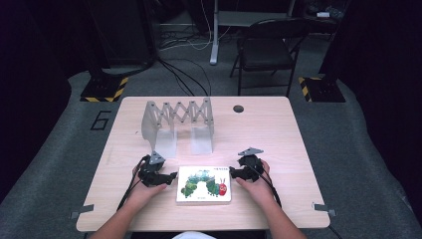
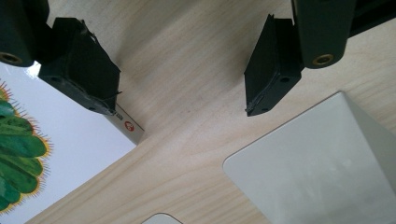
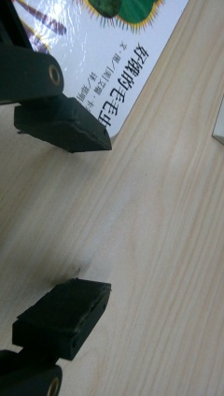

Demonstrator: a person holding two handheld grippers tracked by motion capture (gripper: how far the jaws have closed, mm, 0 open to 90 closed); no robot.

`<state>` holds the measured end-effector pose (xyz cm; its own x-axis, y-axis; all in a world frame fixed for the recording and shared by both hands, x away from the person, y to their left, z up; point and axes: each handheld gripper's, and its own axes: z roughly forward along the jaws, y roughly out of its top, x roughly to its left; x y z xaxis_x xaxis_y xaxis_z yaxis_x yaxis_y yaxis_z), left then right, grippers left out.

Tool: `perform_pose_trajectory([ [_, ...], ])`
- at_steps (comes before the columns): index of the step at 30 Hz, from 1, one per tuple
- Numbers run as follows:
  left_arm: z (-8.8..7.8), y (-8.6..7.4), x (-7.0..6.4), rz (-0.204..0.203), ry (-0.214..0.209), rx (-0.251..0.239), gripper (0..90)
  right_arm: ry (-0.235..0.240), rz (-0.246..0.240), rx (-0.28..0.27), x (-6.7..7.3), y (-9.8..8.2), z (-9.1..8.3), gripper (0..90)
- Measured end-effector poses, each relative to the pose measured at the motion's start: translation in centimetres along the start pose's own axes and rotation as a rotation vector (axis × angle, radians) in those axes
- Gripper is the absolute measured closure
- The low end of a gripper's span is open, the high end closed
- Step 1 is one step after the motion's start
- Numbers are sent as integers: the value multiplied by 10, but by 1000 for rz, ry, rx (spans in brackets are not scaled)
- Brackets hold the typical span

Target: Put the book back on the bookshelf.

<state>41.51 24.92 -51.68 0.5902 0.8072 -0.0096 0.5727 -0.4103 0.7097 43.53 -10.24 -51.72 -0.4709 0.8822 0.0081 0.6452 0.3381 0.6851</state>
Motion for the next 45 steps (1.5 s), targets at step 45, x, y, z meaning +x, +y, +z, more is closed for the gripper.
perform_pose_trajectory([
  [45,-20,-8,-56,107,-187,9,98,119,29,52,12,16,-14,144],
])
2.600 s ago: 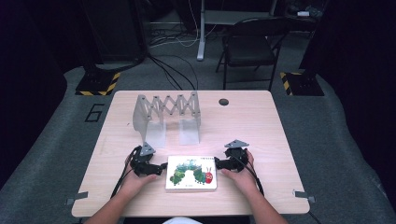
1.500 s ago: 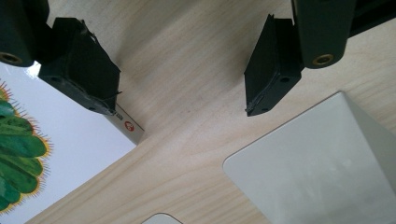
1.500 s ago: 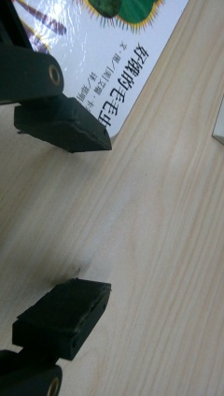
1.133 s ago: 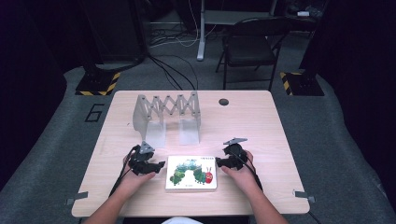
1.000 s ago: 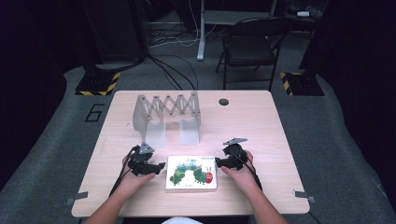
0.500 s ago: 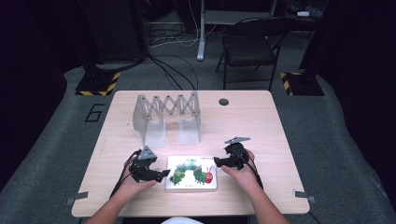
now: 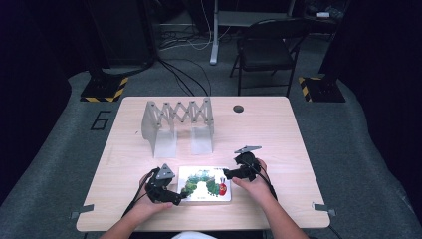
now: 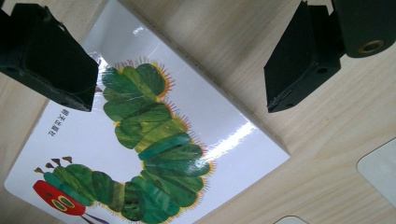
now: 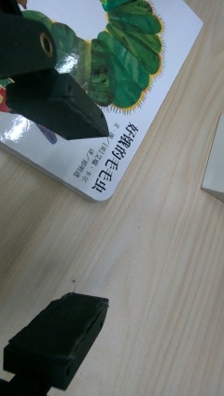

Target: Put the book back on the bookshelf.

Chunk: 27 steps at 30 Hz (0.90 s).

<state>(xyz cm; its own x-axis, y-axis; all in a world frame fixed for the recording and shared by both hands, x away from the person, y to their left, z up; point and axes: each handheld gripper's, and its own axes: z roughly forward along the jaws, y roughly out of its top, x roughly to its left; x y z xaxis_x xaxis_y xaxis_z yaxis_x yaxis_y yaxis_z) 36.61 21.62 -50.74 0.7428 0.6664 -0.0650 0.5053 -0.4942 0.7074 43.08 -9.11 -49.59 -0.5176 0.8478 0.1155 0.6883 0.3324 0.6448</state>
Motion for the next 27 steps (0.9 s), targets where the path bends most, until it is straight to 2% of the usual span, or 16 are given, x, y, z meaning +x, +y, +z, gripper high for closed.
perform_pose_trajectory([
  [5,2,-2,-8,3,-11,-7,87,19,-3,-5,0,2,2,144],
  [9,4,-5,-13,21,-23,26,79,37,10,2,3,5,3,148],
  [10,6,-6,-14,24,-13,22,77,55,-5,2,4,7,5,172],
  [16,9,-10,-19,40,-18,45,76,75,-21,9,6,9,9,179],
  [18,12,-10,-20,54,-8,50,68,76,-15,10,7,10,11,184],
  [20,15,-9,-22,42,0,48,39,82,-7,10,6,10,11,205],
  [25,18,-7,-21,49,-5,32,54,105,4,5,2,10,12,248],
  [27,20,-6,-22,46,-1,24,54,117,38,8,-2,11,13,258],
])
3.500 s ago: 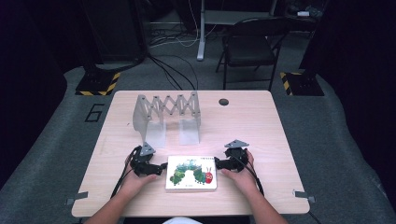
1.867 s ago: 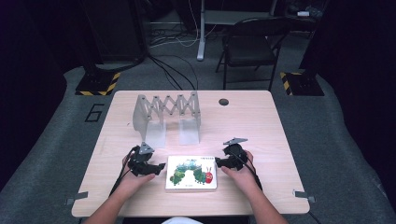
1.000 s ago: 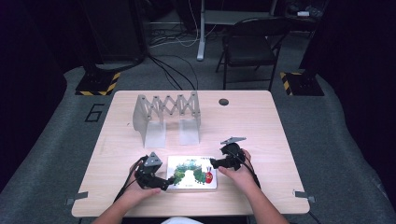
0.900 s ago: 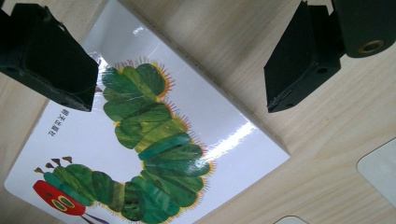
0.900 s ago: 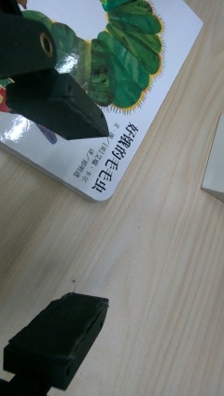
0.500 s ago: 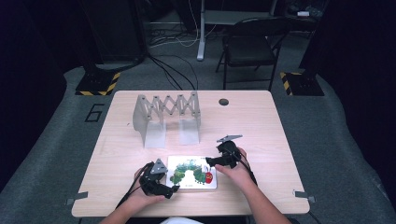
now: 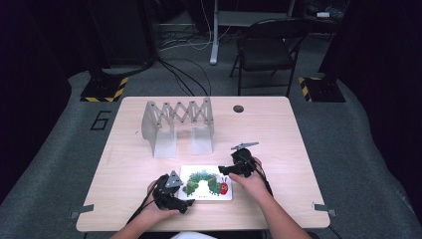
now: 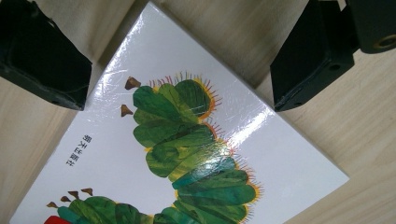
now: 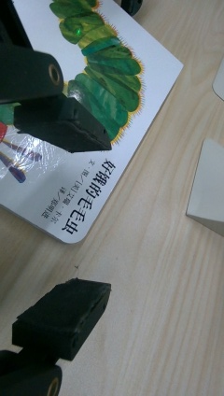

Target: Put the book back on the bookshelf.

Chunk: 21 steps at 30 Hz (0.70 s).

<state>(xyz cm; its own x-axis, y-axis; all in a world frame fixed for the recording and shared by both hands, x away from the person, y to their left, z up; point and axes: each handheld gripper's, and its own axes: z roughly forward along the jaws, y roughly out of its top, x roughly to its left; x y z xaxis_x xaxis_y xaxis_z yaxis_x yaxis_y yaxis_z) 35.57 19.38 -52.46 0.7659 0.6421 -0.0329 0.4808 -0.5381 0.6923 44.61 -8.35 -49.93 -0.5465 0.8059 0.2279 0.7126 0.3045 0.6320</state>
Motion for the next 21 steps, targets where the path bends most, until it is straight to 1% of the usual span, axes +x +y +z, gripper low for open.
perform_pose_trajectory([
  [2,3,1,1,1,-5,-8,55,15,39,3,-6,1,0,267],
  [3,4,2,1,13,-1,-15,55,17,46,2,-8,0,1,269],
  [4,4,2,1,13,-1,-15,55,17,46,2,-8,0,1,269],
  [5,5,2,1,11,-13,-17,55,27,62,7,-10,0,0,270],
  [7,6,3,0,25,-2,-15,56,46,113,21,-13,0,-1,273],
  [8,6,3,-1,37,4,-7,56,53,127,23,-14,0,-2,277],
  [9,5,2,-3,45,15,0,61,64,125,12,-17,0,-2,288],
  [10,5,2,-3,45,15,0,66,64,125,12,-17,0,-2,288],
  [11,5,2,-3,42,6,0,66,65,134,7,-16,0,-3,292],
  [13,4,2,-5,36,15,4,69,73,123,15,-15,0,-4,302],
  [14,4,2,-5,36,15,4,69,74,132,19,-14,0,-4,306],
  [16,5,2,-6,30,17,-1,69,74,129,22,-14,0,-4,309],
  [18,5,2,-7,27,25,-3,69,75,139,36,-14,-1,-4,314],
  [19,7,2,-8,21,40,-15,69,78,138,43,-14,-1,-3,316],
  [21,8,3,-10,13,42,-15,69,89,144,64,-15,-2,-2,322],
])
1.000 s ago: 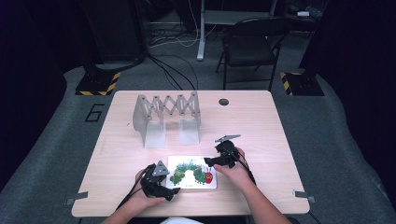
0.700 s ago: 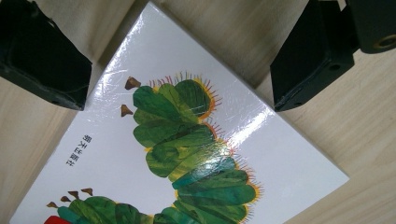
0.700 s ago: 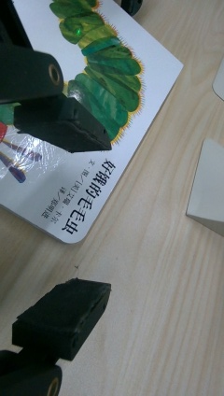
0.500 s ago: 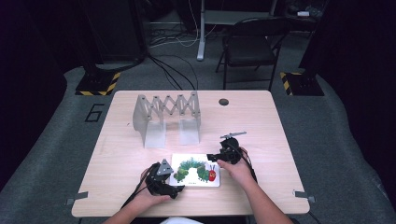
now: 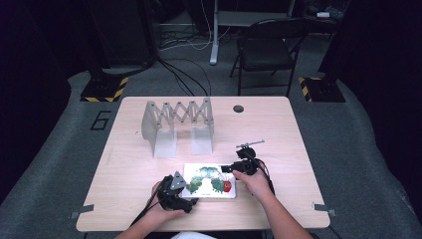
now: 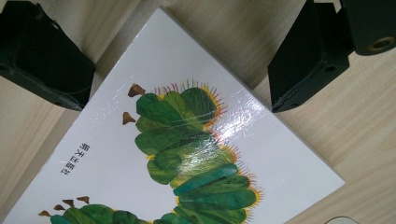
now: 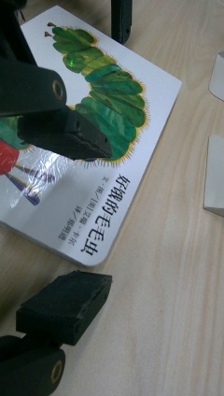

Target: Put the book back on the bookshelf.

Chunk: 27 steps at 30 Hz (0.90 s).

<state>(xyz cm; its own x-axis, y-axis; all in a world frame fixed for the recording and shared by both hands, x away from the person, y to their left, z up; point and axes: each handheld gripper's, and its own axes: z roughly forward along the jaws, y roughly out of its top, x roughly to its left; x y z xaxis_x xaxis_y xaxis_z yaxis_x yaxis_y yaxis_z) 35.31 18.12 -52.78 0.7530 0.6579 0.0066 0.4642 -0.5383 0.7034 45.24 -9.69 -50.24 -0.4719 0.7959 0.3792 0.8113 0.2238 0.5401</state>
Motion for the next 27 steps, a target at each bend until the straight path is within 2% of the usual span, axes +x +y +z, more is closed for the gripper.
perform_pose_trajectory([
  [3,1,0,-1,-1,12,-9,69,1,-1,0,0,0,1,319],
  [4,0,0,0,-1,-1,-4,68,-4,0,-1,0,1,2,316],
  [12,1,-1,0,4,0,-15,68,-2,8,-9,0,1,3,309],
  [18,2,-2,0,9,-10,-19,49,20,38,-9,-3,2,2,306],
  [20,1,-1,0,14,-20,-6,35,22,39,-4,-3,2,2,306],
  [27,2,-2,0,19,-16,-11,20,15,30,-3,-1,2,0,306],
])
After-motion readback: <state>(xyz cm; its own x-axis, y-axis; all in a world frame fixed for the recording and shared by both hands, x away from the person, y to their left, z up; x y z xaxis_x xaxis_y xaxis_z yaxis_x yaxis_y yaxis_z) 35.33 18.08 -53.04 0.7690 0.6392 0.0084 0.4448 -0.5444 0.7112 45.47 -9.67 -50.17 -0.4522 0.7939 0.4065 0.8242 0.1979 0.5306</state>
